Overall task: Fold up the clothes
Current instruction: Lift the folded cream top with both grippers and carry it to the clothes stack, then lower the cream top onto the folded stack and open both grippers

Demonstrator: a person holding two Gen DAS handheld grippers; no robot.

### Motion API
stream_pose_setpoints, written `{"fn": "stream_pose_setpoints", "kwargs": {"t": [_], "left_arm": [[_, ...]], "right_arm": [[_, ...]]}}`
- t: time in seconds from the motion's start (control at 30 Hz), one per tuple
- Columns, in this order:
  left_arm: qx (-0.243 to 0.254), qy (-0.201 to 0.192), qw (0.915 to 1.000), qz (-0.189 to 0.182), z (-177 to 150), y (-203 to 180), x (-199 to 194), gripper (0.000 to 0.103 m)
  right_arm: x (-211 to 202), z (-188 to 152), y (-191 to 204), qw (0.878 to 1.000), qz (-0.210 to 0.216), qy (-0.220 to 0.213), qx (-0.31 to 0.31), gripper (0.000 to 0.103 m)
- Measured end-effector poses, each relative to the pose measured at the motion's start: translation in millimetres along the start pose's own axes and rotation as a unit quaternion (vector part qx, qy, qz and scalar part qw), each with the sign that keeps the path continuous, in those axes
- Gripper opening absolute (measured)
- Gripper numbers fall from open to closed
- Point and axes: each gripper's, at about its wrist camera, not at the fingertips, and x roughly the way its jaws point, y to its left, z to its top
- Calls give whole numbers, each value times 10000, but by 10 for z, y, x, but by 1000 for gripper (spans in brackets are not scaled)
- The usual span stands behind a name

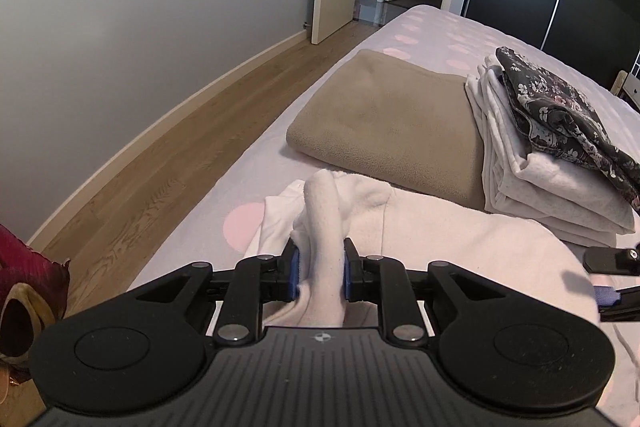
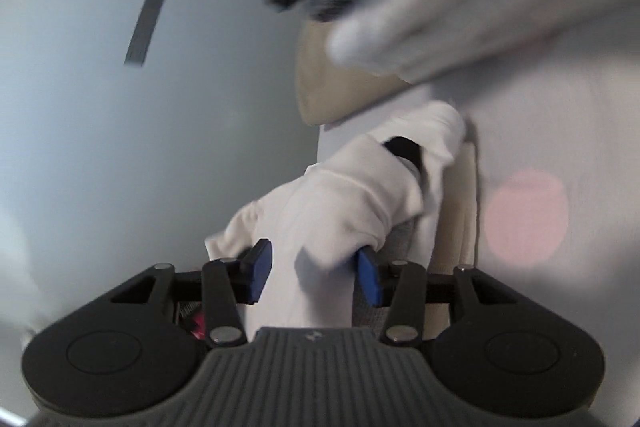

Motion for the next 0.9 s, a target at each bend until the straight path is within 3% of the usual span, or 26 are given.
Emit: {"fn": "stream_pose_setpoints", "kwargs": {"t": [0.1,0.27,0.47,0.63,0.67,0.7,0.73,0.8,0.9], "left_arm": [[57,27,10000,41,10,-16,-1,18],[51,24,10000,42,3,-11,7,18],[56,15,10000,37,-5,-11,4,18],[51,16,10000,32,-9,-2,2,18],[45,15,10000,37,-9,0,3,18],[34,9,10000,42,-9,2,2,18],[21,1,10000,33,-9,5,0,18],[-15,-21,10000,-6,-9,16,-8,18],[-116,-36,9999,-80,-4,57,-23,18]], "right_arm": [[-20,35,-95,9991,-189,-89,359,60],[-44,102,-85,9993,-155,-179,283,59],[106,146,-109,9987,-187,133,464,58],[167,250,-84,9987,-229,1,457,56],[175,274,-24,9993,-230,-6,287,53],[180,294,56,9997,-223,-10,43,40],[185,314,135,9996,-216,-15,-200,34],[159,324,353,9951,-313,-110,-933,32],[112,245,720,9677,-498,-283,-2457,31]]}}
